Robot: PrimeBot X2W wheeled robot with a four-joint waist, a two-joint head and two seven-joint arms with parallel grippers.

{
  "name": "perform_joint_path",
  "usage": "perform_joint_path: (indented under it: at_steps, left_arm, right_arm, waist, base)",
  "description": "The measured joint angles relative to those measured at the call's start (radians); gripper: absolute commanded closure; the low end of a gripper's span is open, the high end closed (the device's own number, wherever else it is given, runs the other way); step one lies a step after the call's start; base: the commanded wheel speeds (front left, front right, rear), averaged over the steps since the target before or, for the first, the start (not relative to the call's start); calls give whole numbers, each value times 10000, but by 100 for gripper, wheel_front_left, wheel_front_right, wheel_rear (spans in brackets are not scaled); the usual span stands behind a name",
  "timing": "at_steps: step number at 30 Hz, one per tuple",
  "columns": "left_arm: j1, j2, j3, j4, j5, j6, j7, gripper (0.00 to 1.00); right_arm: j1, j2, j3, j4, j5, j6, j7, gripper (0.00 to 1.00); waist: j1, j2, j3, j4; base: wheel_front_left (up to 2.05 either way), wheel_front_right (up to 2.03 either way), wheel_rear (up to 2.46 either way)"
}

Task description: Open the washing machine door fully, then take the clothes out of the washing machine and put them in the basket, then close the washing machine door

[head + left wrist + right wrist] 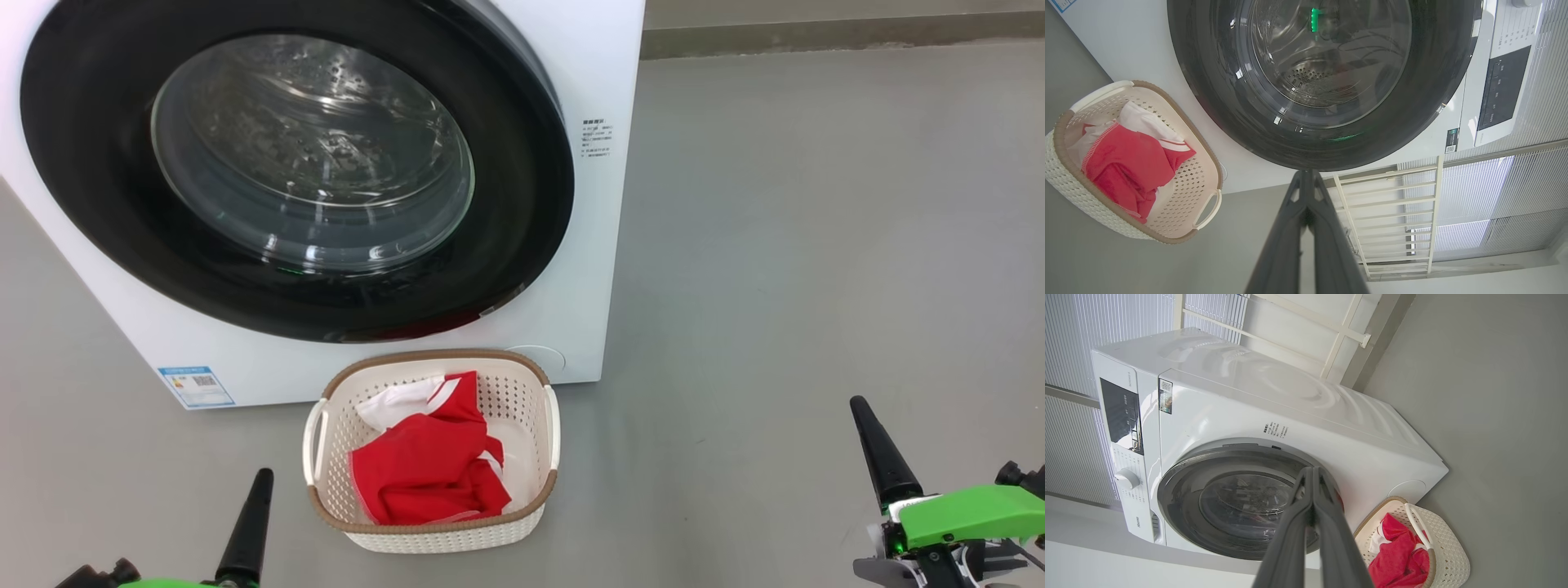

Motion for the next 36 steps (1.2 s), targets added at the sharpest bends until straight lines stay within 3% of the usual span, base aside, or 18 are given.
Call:
perform_joint_path:
  at_steps: [20, 36]
  left_arm:
    - [-377, 8, 98, 176, -2341, -174, 554, 100]
    - [-378, 8, 107, 196, -2391, -174, 568, 100]
  right_arm:
    - [-278, 42, -347, 52, 2163, 0, 600, 100]
    - [-314, 63, -372, 56, 2259, 0, 606, 100]
  waist:
    - [0, 0, 84, 98]
    - [0, 0, 83, 98]
  base:
    - [0, 0, 0]
    - [0, 0, 0]
